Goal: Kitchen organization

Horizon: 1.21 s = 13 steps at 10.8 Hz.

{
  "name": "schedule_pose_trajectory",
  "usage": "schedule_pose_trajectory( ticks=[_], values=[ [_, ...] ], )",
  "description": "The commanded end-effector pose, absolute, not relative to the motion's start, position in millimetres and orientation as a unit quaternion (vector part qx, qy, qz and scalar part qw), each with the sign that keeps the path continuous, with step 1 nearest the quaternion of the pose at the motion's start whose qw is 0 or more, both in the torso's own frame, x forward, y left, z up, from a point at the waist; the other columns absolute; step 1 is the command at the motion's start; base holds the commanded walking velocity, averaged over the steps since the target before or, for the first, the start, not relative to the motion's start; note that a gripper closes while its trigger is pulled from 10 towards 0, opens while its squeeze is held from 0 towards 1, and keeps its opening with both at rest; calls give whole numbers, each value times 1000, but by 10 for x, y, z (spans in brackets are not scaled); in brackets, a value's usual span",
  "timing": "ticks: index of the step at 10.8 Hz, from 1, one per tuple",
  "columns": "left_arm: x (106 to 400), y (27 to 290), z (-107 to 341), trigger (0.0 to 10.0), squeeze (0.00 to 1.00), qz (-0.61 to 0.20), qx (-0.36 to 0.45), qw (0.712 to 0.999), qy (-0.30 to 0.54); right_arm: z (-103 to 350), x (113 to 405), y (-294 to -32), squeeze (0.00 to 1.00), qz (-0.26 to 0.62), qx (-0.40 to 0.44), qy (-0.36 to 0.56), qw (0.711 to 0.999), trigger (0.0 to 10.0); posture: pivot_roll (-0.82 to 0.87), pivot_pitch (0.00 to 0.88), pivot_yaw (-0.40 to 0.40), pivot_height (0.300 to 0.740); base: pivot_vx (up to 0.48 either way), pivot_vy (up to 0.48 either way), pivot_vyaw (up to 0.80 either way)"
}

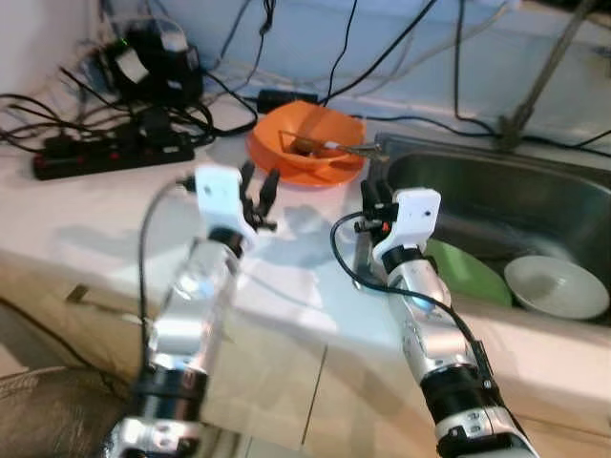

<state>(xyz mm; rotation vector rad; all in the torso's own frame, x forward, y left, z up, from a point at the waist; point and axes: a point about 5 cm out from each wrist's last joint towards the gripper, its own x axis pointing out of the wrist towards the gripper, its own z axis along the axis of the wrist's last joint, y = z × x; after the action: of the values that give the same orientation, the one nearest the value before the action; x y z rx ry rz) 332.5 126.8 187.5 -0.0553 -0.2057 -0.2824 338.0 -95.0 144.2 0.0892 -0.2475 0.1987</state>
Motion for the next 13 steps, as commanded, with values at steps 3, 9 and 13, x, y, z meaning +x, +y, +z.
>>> schedule_pose_trajectory(
  ticks=[3, 9, 13],
  values=[
    [3352, 1302, 1872, 10000, 0, -153, -23, 985, -79, 1392, 3362, -978, 0, 94, 47, -116, 988, 10000, 232, 0, -12, 740, 0, 0, 0],
    [3599, 1329, 1916, 10000, 0, -230, -1, 973, 14, 1381, 3310, -918, 0, 87, 53, -116, 988, 10000, 238, 41, 39, 740, 0, 0, 0],
    [3929, 1392, 2002, 10000, 0, -231, 43, 971, 53, 1466, 3205, -1037, 0, 54, 39, -125, 990, 10000, 170, 94, 99, 740, 0, 0, 0]
  ],
)
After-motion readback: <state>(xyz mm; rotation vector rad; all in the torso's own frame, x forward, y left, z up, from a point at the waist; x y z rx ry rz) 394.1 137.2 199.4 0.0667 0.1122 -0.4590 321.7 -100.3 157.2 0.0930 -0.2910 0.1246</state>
